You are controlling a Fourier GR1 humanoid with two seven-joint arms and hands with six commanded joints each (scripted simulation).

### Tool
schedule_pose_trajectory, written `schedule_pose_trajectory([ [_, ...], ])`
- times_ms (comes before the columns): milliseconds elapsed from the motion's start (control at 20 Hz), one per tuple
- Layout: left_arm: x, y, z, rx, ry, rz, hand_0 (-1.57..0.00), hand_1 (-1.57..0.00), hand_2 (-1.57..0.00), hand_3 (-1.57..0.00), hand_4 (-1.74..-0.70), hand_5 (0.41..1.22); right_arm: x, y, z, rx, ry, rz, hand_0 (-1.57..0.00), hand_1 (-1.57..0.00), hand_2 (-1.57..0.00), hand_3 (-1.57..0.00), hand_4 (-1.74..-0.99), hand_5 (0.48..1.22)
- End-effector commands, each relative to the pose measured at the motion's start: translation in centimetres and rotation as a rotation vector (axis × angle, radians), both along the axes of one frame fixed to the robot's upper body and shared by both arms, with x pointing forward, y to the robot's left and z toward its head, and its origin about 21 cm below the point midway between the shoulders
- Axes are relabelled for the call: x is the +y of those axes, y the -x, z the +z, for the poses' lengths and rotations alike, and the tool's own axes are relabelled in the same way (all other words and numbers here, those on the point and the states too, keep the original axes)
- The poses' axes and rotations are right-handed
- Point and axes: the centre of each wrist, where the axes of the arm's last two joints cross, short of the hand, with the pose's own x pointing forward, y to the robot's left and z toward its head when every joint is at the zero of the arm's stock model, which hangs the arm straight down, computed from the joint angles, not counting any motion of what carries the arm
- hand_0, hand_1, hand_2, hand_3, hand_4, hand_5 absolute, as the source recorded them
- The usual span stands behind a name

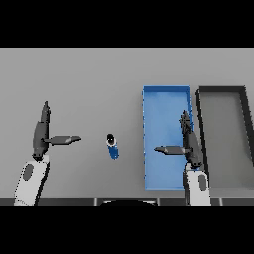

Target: Pick up the blue pipe and place it into the blue bin.

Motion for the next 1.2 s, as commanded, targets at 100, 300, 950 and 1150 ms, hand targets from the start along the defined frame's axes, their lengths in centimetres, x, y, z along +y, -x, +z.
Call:
schedule_pose_trajectory([
  [100, -0.3, 0.0, 0.0, -0.009, 0.000, -0.003, 0.00, 0.00, 0.00, 0.00, -0.97, 0.594, -0.3, 0.0, 0.0, 0.000, 0.001, -0.002, 0.00, 0.00, 0.00, 0.00, -1.210, 0.594],
  [300, 0.2, 0.2, 0.3, -0.015, -0.076, -0.153, 0.00, 0.00, 0.00, 0.00, -0.97, 0.594, -1.7, 0.4, 0.5, -0.055, 0.153, 0.058, 0.00, 0.00, 0.00, 0.00, -1.210, 0.594],
  [950, 0.2, 3.3, 2.2, 0.058, -0.191, -0.655, 0.00, 0.00, 0.00, 0.00, -1.00, 0.548, -1.8, 1.4, 2.1, -0.089, 0.339, 0.164, 0.00, 0.00, 0.00, 0.00, -1.209, 0.581],
  [1150, -2.5, 4.4, 2.0, 0.173, -0.228, -0.751, 0.00, 0.00, 0.00, 0.00, -1.05, 0.483, -1.7, 1.4, 2.0, -0.106, 0.326, 0.167, 0.00, 0.00, 0.00, 0.00, -1.228, 0.573],
])
